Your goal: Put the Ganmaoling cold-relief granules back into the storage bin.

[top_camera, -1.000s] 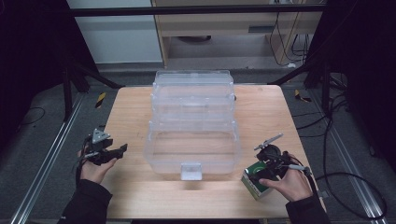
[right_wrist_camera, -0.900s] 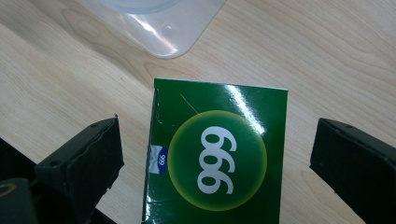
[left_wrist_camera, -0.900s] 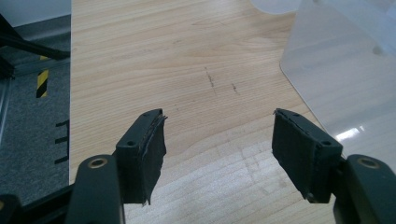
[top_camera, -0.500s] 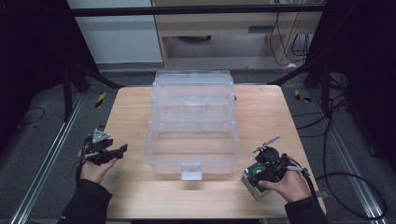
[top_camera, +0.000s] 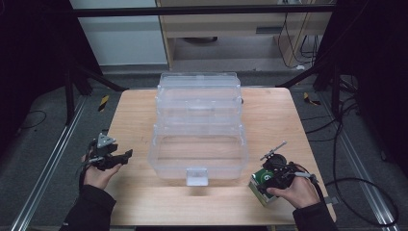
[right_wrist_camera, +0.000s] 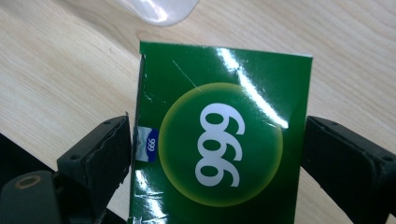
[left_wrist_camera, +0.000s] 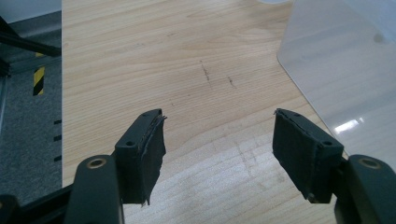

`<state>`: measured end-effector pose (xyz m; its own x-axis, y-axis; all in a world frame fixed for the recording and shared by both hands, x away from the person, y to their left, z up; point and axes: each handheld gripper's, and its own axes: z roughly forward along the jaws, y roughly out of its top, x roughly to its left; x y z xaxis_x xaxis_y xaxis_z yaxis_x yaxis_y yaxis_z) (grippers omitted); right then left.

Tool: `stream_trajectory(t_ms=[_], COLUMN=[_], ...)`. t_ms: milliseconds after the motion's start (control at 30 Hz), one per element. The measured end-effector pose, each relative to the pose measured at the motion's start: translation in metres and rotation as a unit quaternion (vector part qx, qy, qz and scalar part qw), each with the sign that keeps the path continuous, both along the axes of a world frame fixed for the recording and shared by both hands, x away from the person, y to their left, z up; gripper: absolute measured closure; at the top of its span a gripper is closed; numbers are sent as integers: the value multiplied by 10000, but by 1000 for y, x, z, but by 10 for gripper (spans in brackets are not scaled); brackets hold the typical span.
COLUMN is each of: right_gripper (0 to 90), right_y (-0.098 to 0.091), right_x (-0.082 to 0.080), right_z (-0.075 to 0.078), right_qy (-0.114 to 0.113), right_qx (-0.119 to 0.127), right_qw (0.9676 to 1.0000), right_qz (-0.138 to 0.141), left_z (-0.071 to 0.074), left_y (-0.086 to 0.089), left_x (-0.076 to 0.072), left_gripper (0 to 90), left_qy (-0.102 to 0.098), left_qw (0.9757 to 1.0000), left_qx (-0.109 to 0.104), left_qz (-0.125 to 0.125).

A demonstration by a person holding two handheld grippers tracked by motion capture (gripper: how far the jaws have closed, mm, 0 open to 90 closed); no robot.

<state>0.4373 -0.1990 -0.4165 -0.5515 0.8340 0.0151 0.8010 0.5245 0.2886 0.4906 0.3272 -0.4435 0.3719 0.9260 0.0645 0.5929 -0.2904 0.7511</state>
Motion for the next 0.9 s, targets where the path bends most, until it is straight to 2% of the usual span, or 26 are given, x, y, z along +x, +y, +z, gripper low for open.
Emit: stream_trajectory(t_ms=[233, 567, 900], right_gripper=[125, 135, 157], right_y=[1, 4, 5], right_x=[3, 8, 11], right_z=[-4, -4, -4], right_qy=[153, 322, 448], right_qx=[-23, -185, -208], right_qw=[9999, 9993, 9988], right_qz=[-8, 29, 39], left_z=[0, -1, -1], left_y=[1, 0, 0], left_x=[0, 0, 0], left_gripper=[334, 333, 333], left_qy=[7, 32, 51], left_qw=[10000, 10000, 10000], left_qx=[5, 30, 35], left_qz=[3, -16, -26])
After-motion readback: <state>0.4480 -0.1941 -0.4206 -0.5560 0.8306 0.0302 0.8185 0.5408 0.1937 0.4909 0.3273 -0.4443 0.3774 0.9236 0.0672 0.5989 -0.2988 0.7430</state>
